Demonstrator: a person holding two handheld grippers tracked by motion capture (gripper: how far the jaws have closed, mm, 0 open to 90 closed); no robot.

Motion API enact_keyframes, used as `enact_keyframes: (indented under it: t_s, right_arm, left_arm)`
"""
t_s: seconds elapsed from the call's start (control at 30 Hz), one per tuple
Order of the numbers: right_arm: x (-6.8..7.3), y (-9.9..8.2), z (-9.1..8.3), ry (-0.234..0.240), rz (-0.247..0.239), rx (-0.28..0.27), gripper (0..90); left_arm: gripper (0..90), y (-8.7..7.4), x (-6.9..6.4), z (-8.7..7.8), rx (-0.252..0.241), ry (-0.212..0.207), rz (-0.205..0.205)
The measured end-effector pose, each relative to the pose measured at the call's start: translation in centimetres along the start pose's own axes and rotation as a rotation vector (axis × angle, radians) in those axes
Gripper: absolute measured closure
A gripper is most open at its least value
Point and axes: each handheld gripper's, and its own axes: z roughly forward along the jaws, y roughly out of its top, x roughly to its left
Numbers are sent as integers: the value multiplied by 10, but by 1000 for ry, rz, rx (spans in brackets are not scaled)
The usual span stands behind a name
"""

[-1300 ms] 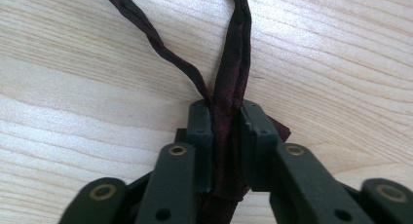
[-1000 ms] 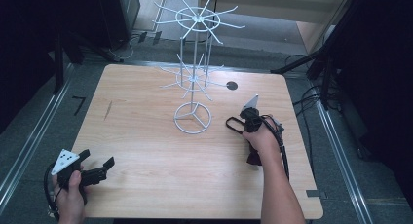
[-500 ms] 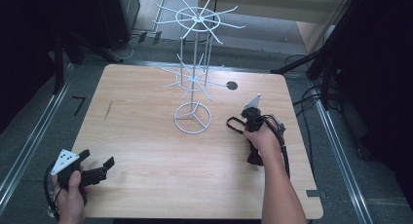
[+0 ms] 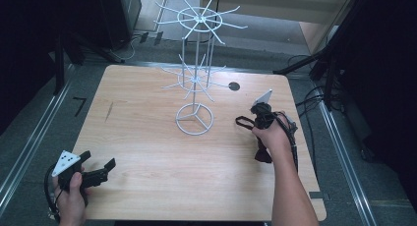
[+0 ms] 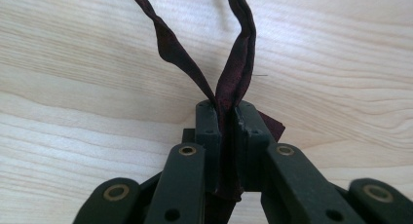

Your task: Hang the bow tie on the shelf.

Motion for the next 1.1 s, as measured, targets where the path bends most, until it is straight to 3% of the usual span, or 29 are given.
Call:
enact_keyframes:
  t_s: [0.33,0.77,1.1]
  right_arm:
    - [2,3,-28,-15,-4,-72,834]
    - [3,4,-44,-48,13,-190,833]
    - [0,0,-53,-80,58,-363,831]
  left_arm:
    - [4,0,0,0,-1,0,-2]
    - [4,0,0,0,-1,0,-2]
    - [4,0,0,0,-1,0,0]
